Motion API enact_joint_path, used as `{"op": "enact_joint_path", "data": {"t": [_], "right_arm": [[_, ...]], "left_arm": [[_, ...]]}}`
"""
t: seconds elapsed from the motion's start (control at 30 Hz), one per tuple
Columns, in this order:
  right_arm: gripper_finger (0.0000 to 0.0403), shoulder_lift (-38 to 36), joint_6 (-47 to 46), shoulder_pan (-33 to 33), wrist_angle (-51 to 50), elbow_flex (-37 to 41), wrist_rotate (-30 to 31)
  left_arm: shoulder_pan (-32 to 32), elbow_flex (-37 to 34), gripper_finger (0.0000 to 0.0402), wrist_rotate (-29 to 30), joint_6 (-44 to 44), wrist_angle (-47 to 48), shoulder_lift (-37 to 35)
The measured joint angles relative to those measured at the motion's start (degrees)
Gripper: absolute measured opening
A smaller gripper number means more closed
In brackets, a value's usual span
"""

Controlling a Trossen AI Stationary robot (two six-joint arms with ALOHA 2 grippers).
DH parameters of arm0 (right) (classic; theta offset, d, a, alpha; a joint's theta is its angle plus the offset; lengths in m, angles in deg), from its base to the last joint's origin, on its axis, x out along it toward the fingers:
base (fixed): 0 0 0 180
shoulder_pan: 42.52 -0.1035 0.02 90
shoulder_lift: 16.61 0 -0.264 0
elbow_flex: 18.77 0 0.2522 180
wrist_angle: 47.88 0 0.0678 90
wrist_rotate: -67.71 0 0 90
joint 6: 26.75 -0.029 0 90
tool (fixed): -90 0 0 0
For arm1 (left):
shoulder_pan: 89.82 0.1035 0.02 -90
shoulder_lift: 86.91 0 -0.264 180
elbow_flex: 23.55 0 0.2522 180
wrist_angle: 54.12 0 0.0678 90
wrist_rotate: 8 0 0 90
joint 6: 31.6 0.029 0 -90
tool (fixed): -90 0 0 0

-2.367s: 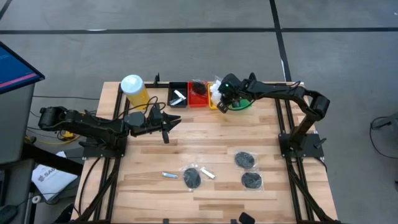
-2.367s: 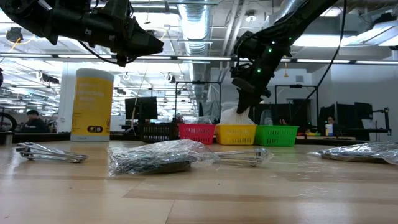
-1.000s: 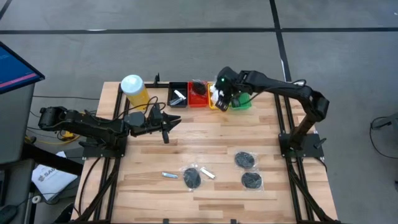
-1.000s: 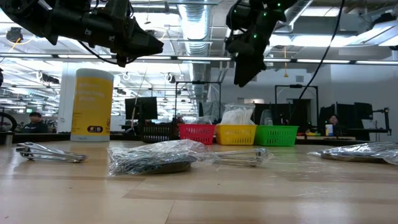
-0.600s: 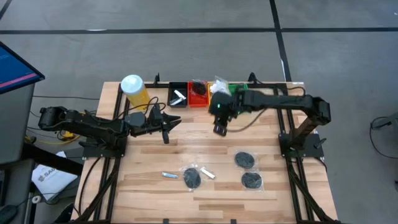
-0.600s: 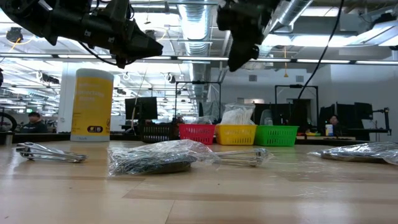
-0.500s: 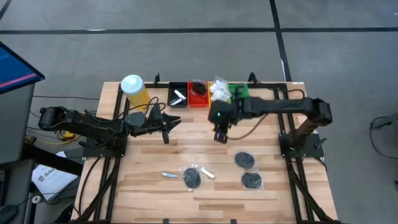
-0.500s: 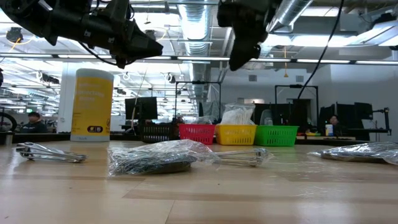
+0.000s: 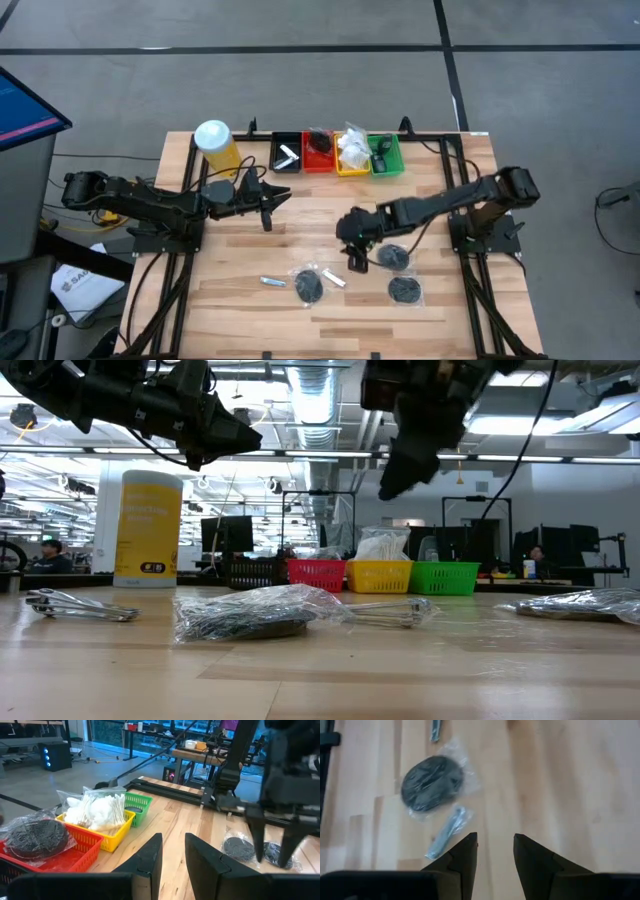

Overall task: Pick & Place Travel size toiletries
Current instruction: Put the nail cutter into the black bin

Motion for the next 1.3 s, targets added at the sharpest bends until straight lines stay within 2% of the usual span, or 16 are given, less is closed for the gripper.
{"op": "enact_joint_path", "data": {"t": [0.1, 0.33, 0.57, 0.73, 0.9, 1.3], "right_arm": [[0.0118, 0.0, -3.4, -2.2, 5.1, 3.1, 0.8], [0.0118, 0.0, -10.5, -8.3, 11.5, 8.6, 9.0], [0.0118, 3.6, -15.2, -14.0, 17.5, 9.5, 15.4], [0.0118, 8.3, -19.0, -15.7, 21.4, 9.4, 16.4], [0.0118, 11.5, -22.5, -16.1, 21.1, 8.6, 17.0], [0.0118, 18.1, -22.8, -16.2, 18.8, 2.6, 16.2]], "left_arm": [[0.0, 0.0, 0.0076, 0.0, 0.0, 0.0, 0.0], [0.0, 0.0, 0.0076, 0.0, 0.0, 0.0, 0.0], [0.0, 0.0, 0.0076, 0.0, 0.0, -0.1, 0.0], [0.0, 0.0, 0.0076, 0.0, 0.0, -0.1, 0.0], [0.0, 0.0, 0.0076, 0.0, 0.0, -0.1, 0.0], [0.0, 0.0, 0.0076, 0.0, 0.0, 0.0, 0.0]]}}
